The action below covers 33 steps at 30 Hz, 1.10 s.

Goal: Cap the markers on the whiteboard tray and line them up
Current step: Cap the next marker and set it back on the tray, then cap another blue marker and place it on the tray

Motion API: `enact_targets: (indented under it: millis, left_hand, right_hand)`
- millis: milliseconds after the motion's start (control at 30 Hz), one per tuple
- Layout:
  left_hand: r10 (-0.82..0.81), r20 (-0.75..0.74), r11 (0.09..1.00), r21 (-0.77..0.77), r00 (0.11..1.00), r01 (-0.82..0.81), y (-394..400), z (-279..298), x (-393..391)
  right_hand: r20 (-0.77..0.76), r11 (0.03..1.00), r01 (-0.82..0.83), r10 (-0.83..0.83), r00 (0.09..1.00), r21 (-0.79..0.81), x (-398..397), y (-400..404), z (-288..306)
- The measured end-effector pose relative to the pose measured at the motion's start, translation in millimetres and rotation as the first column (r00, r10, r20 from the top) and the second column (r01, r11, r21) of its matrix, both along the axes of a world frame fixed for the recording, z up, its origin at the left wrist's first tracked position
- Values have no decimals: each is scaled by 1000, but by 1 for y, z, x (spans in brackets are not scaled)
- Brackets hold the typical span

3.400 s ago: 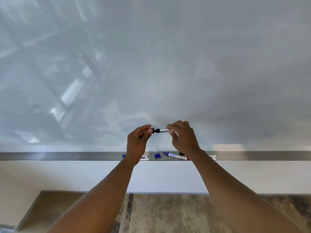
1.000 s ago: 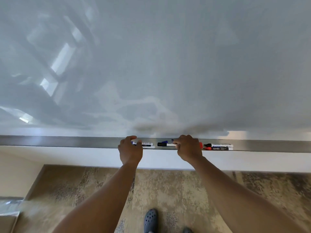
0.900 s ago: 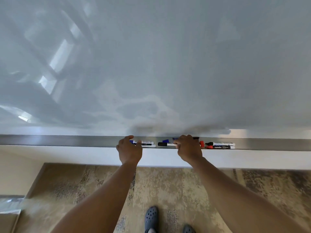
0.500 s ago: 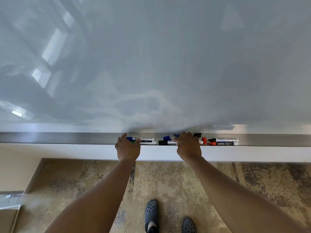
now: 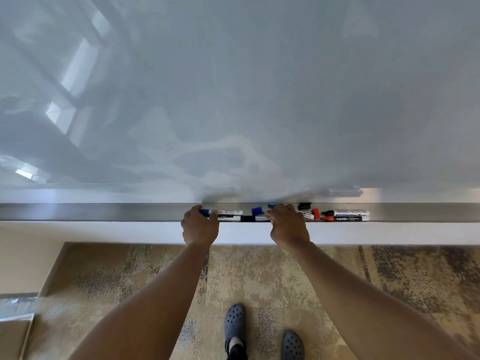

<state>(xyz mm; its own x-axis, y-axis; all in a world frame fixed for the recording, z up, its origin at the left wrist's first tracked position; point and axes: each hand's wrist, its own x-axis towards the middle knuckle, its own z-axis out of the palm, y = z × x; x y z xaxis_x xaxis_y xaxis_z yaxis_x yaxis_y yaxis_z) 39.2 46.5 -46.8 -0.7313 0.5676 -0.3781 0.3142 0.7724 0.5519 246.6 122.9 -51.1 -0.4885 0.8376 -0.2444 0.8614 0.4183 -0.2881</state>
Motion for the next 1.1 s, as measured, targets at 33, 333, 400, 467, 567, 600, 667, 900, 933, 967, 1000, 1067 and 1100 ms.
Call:
enact_targets:
  millis: [33,333,400,467,567,600,667,900,933,967,1000,1067,1100]
  left_hand:
    - [13,-4,1000,-9,1000,-13,1,1,1]
    - [-161,-252,983,46,954,178,15,13,29]
    - [-251,-248,958,77,936,278,21,15,44]
    - [-312,-240,936,91,919,341,27,17,59]
    - [-412,-302,902,-3,860,431,39,19,73]
    - [-468,-341,877,-63,815,476,42,19,76]
    - [-564,-389,822,-180,729,540,47,19,83]
    - [-595,-365,800,-354,716,484,56,4,98]
    - [-548,-336,828,-346,766,441,57,4,98]
    - [-491,-307,858,-334,816,391,58,4,99]
    - [-441,-284,880,-322,851,349,60,3,100]
    - [-379,-248,902,-314,891,296,65,2,103]
    - [-364,-235,906,-313,901,284,67,1,104]
  right_hand:
    - [-19,1000,18,-18,1000,15,2,0,0]
    - [17,985,131,-134,991,117,28,15,3]
    - [40,987,124,-128,991,99,30,17,4]
    - [43,988,135,-139,989,78,30,17,7]
    - [51,987,150,-153,987,58,30,19,8]
    - [53,986,155,-158,986,54,30,20,9]
    - [49,984,169,-171,984,52,31,22,10]
    - [50,983,171,-174,983,61,34,23,9]
    - [47,983,174,-177,983,64,34,23,8]
    - [46,983,174,-177,983,66,34,23,7]
    - [47,982,174,-178,983,67,33,23,7]
    - [49,982,176,-180,983,71,33,24,7]
    - [47,981,178,-182,982,73,33,24,6]
